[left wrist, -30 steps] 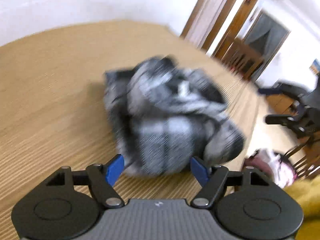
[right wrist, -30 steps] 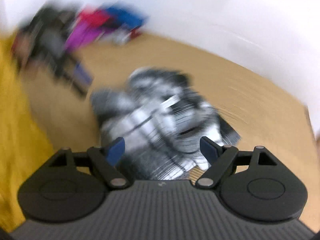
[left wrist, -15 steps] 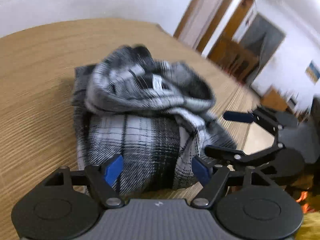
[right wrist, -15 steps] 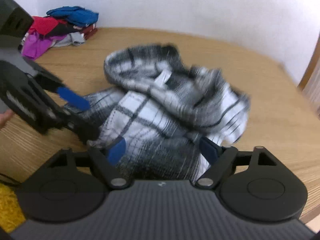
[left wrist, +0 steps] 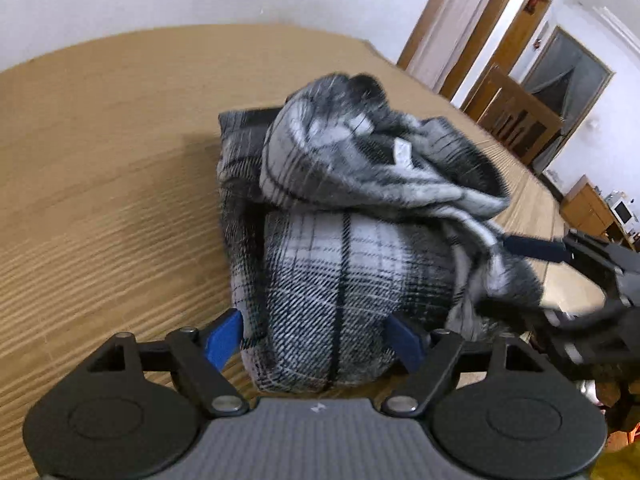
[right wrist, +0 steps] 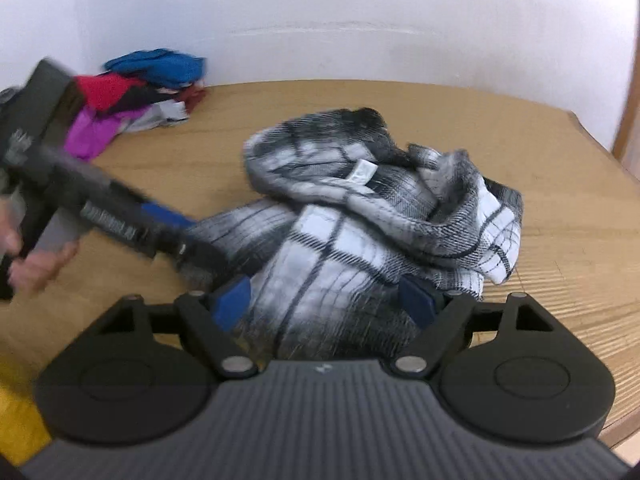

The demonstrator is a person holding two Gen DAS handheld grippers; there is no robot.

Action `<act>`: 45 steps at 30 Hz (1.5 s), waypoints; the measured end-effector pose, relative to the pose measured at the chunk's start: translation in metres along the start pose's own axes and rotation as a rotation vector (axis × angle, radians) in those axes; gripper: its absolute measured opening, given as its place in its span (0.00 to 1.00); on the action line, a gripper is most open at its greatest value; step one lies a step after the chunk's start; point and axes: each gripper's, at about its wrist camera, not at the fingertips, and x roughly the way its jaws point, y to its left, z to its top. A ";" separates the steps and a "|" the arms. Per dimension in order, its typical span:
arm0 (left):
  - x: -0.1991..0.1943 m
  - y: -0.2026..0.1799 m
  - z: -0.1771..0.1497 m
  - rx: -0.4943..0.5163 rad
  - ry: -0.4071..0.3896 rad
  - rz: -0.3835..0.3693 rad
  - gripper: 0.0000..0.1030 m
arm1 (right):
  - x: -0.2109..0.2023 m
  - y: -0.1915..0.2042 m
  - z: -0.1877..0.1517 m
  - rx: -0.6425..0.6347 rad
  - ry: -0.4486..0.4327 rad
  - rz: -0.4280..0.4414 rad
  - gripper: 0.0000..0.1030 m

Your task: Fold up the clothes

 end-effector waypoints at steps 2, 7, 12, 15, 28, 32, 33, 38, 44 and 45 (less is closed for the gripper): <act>0.001 0.003 -0.003 -0.014 -0.005 0.004 0.85 | 0.007 -0.009 0.002 0.066 -0.003 -0.041 0.82; -0.009 0.012 -0.010 -0.046 -0.020 0.029 0.86 | 0.006 -0.024 -0.002 0.168 0.006 -0.030 0.82; -0.029 0.028 -0.018 -0.092 -0.026 0.056 0.83 | -0.007 -0.024 -0.002 0.195 0.004 -0.022 0.82; -0.040 0.026 -0.019 -0.077 -0.034 0.059 0.83 | -0.016 -0.026 -0.004 0.182 0.012 -0.049 0.82; -0.043 -0.035 0.036 0.057 -0.157 -0.115 0.83 | -0.021 -0.049 0.001 0.299 -0.038 -0.110 0.82; -0.025 -0.028 0.067 0.030 -0.153 0.002 0.83 | -0.013 -0.069 0.022 0.400 -0.062 -0.066 0.82; -0.018 -0.028 0.074 0.033 -0.148 0.049 0.83 | -0.007 -0.073 0.028 0.413 -0.060 -0.061 0.82; 0.029 -0.027 0.098 0.010 -0.021 0.144 0.47 | 0.041 -0.079 0.045 0.369 0.008 -0.070 0.67; 0.005 -0.031 0.110 0.011 0.000 0.128 0.14 | 0.050 -0.081 0.058 0.317 0.060 -0.068 0.12; -0.011 -0.033 0.108 0.020 -0.008 0.114 0.14 | 0.037 -0.081 0.064 0.308 0.041 -0.053 0.12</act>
